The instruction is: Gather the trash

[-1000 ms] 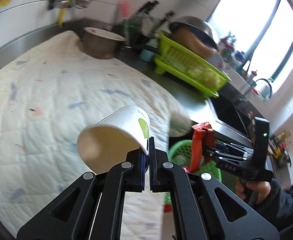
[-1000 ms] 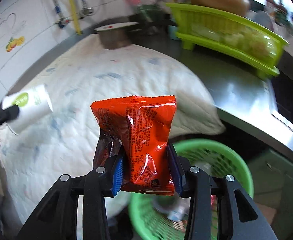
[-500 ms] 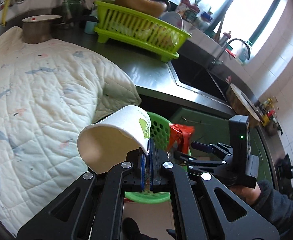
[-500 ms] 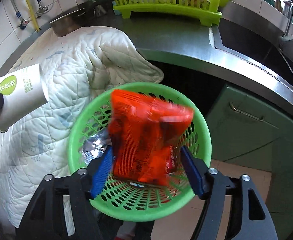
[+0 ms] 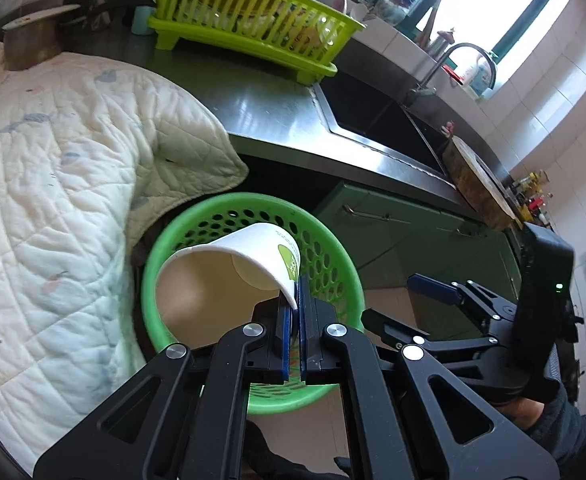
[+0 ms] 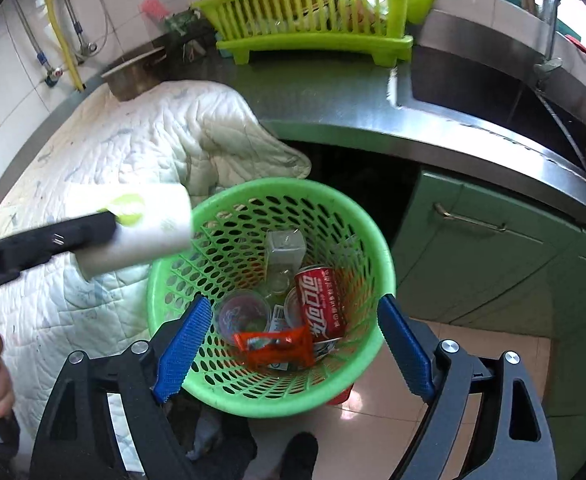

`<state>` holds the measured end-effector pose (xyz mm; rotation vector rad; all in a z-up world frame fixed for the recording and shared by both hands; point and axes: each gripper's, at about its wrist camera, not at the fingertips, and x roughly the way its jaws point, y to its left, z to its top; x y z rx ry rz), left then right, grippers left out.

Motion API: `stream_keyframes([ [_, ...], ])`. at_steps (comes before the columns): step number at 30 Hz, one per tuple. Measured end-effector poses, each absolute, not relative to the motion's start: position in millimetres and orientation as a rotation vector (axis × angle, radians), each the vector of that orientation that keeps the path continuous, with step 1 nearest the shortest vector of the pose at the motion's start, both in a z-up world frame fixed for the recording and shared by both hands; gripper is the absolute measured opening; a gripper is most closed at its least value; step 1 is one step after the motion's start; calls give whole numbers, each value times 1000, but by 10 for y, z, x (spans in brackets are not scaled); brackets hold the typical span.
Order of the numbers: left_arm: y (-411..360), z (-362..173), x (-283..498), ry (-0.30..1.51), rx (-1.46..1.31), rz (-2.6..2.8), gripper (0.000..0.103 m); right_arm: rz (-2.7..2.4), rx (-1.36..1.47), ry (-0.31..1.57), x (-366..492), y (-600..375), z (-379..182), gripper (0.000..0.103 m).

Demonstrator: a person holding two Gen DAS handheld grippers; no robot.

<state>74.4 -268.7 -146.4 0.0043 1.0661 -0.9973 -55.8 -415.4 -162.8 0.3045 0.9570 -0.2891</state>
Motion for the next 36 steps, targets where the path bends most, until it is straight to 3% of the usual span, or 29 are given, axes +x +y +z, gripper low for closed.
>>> stream_keyframes([
  [4, -2824, -1529, 703, 1099, -1, -1029, 4, -309, 316, 936, -664, -4218, -1548, 83],
  [14, -2973, -1632, 576, 1146, -11, -1082, 43, -327, 336, 905, -801, -4283, -1469, 83],
  [22, -2801, -1511, 580, 1103, 2, -1027, 54, -299, 328, 889, -775, -4219, -1393, 84],
  [29, -2481, -1323, 665, 1035, 12, -891, 71, -260, 307, 879, -699, -4106, -1306, 84],
  [36, -2083, -1059, 735, 937, 23, -737, 78, -186, 263, 861, -537, -3847, -1177, 85],
])
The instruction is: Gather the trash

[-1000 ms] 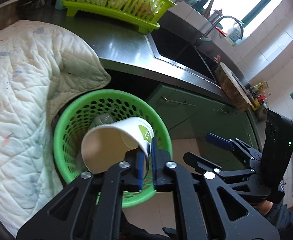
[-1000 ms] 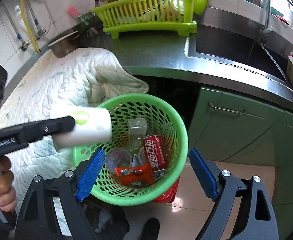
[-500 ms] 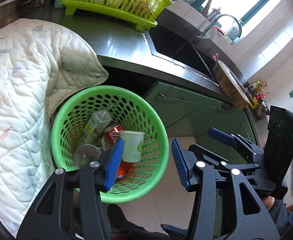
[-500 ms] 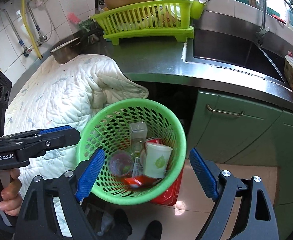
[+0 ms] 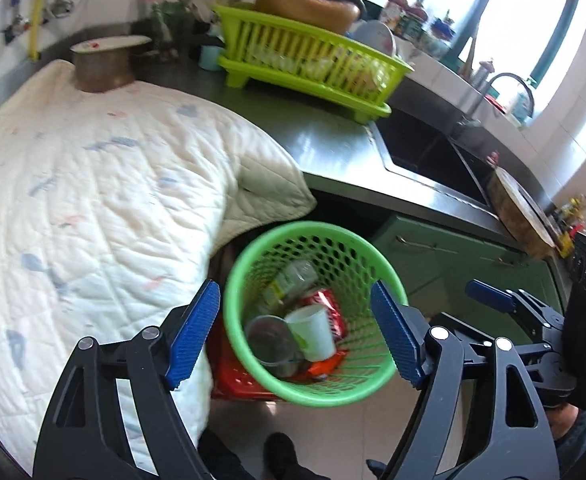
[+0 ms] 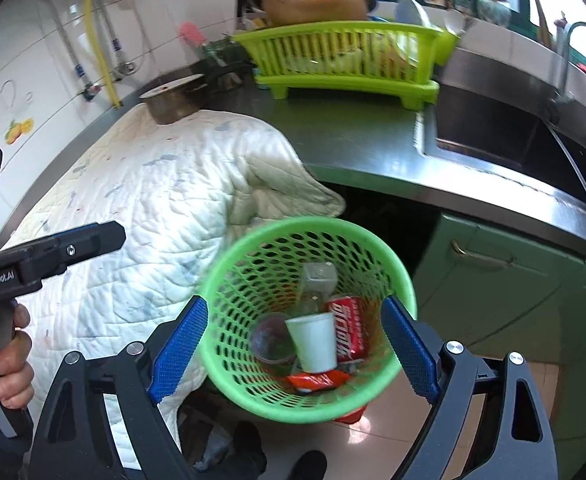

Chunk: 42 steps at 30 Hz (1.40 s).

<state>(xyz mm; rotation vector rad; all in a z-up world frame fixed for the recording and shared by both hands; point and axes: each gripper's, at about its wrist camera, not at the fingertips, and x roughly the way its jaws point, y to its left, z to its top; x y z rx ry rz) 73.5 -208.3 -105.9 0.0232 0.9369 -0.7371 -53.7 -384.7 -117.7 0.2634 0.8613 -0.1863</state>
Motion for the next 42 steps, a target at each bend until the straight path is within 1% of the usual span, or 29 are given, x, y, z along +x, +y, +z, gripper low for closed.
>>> stream_keyframes([
  [1, -2019, -1021, 749, 925, 26, -714, 79, -174, 255, 857, -508, -3802, -1152, 86],
  [3, -1889, -938, 760, 898, 26, -662, 85, -152, 241, 849, -453, -3720, -1106, 87],
  [5, -1772, -863, 761, 869, 38, -616, 86, -126, 230, 840, -396, -3650, -1057, 87],
  [12, -1344, -636, 759, 770, 57, -449, 96, -48, 185, 816, -176, -3394, -895, 88],
  [24, -665, -377, 736, 672, 62, -210, 97, 93, 135, 786, 149, -2950, -679, 89],
  [33, -380, -328, 622, 656, 54, -135, 98, 128, 121, 743, 266, -2724, -464, 90],
  [42, -228, -250, 467, 626, 52, -108, 98, 158, 129, 742, 255, -2598, -450, 90],
])
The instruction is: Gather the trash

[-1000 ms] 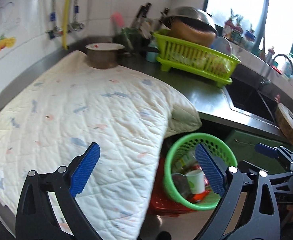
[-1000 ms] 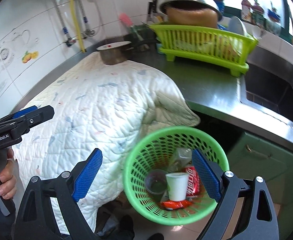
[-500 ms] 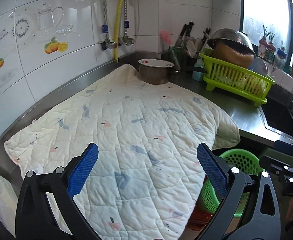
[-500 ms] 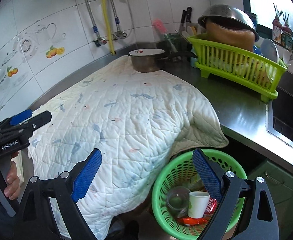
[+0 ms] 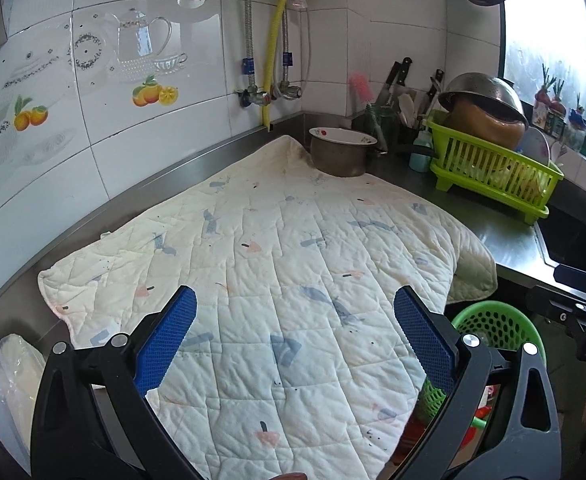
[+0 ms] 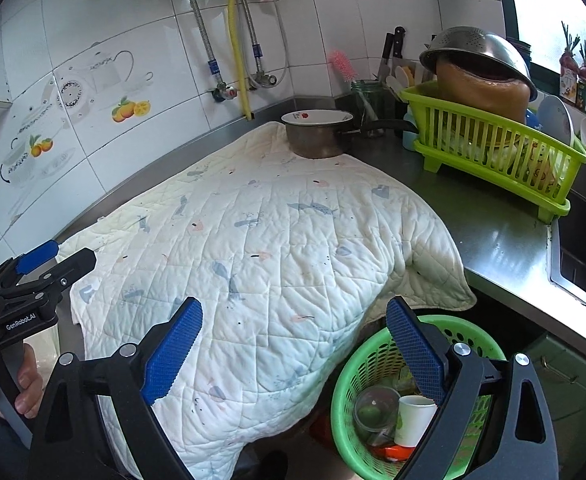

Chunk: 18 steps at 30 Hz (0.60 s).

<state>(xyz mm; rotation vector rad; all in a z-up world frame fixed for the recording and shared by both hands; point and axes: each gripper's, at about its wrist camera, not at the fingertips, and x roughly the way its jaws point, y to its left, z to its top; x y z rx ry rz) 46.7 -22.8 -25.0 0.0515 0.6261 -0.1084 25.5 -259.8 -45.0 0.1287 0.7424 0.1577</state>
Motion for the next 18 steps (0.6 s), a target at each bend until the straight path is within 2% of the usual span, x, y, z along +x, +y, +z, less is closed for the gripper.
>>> stream_keyframes([
  [18, -317, -18, 269, 528, 49, -124, 98, 145, 113, 666, 109, -2637, -227, 91],
])
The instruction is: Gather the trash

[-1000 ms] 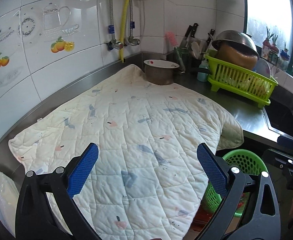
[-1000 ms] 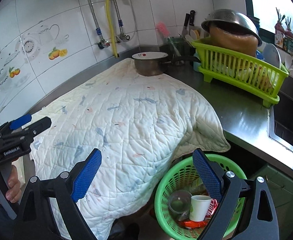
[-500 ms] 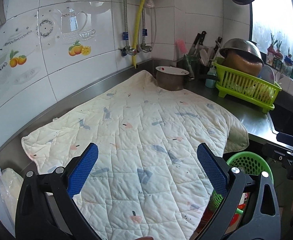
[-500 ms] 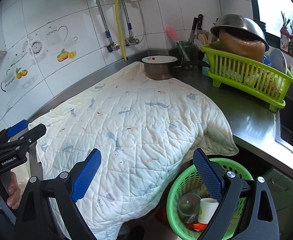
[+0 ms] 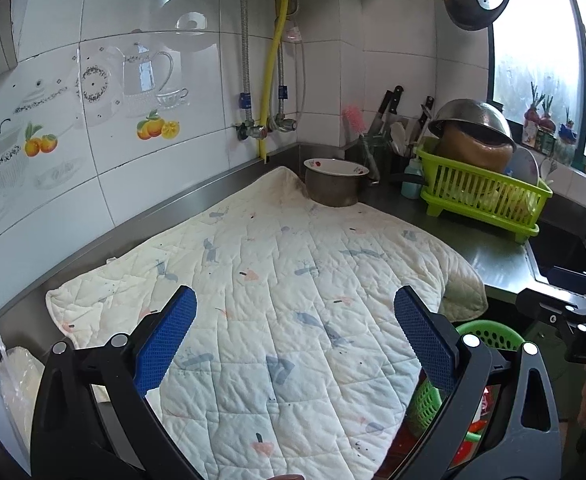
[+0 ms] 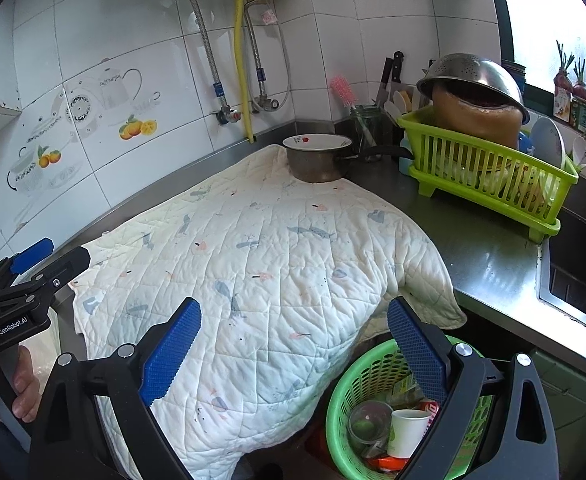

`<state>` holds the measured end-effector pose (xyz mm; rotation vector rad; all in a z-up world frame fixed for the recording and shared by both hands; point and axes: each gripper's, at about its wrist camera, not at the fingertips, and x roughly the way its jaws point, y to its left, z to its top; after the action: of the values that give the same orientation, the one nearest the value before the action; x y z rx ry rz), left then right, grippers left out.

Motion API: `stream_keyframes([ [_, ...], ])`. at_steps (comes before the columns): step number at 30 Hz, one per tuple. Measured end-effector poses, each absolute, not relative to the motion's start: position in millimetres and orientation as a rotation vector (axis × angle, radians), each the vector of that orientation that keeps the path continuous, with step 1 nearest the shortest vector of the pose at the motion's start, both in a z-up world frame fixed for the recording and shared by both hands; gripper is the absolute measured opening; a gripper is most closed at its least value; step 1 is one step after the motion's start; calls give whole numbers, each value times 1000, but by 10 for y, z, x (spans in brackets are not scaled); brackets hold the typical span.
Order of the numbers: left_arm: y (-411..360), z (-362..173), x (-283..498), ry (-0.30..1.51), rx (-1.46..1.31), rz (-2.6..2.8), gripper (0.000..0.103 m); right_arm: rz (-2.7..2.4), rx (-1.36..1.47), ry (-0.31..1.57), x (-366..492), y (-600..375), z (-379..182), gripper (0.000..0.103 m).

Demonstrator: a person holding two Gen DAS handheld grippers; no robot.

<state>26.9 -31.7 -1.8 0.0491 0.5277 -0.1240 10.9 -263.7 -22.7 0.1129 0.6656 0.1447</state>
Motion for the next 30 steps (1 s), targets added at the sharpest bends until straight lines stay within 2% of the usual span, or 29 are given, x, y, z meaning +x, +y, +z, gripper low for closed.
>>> stream_keyframes([
  [30, -317, 47, 126, 493, 42, -149, 98, 105, 130, 633, -71, -2738, -120, 92],
])
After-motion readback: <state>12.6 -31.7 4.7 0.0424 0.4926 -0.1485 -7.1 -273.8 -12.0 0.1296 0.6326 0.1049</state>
